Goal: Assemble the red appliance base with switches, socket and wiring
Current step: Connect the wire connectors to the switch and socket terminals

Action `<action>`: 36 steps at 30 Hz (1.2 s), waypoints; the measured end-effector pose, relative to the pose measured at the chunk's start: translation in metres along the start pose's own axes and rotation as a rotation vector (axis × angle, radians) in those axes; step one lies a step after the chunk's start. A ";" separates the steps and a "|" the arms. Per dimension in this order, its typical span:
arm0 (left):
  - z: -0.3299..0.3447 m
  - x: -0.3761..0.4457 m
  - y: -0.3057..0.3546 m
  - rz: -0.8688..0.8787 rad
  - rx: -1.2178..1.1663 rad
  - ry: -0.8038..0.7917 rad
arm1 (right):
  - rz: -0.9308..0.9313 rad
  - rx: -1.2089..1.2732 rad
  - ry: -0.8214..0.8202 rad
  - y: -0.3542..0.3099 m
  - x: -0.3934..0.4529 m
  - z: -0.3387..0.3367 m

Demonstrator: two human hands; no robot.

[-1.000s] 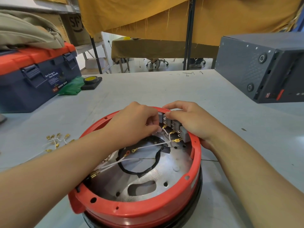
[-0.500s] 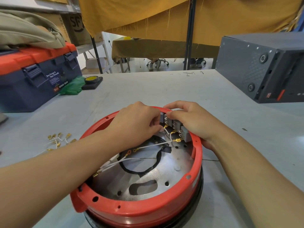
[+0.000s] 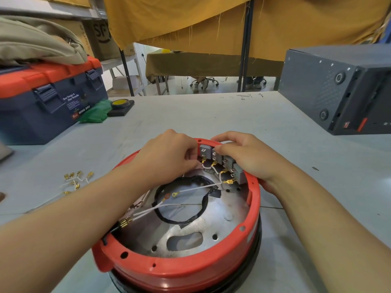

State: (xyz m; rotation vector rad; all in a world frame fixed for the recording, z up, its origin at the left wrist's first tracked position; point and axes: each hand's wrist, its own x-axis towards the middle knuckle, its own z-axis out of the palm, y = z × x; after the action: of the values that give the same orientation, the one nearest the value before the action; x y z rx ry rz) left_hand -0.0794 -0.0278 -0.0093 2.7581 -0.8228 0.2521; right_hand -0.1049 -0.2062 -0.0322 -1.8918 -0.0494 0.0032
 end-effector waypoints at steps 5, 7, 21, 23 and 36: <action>0.002 0.001 0.001 0.001 0.016 0.012 | 0.002 -0.008 -0.008 0.000 0.001 -0.001; 0.002 0.001 0.001 0.003 0.029 0.016 | 0.000 -0.019 -0.005 0.000 0.001 -0.001; 0.002 -0.003 0.006 0.001 0.088 0.024 | -0.001 -0.026 0.011 -0.001 0.000 0.000; 0.002 -0.003 0.007 0.005 0.086 0.028 | -0.005 -0.032 0.009 -0.001 0.000 -0.001; -0.013 -0.009 0.018 0.175 -0.285 -0.092 | -0.039 -0.063 0.047 -0.003 0.000 0.000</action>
State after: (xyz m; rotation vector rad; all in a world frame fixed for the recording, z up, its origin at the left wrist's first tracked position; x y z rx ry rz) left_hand -0.0976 -0.0339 0.0042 2.4505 -1.0377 0.0345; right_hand -0.1053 -0.2050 -0.0297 -1.9528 -0.0548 -0.0708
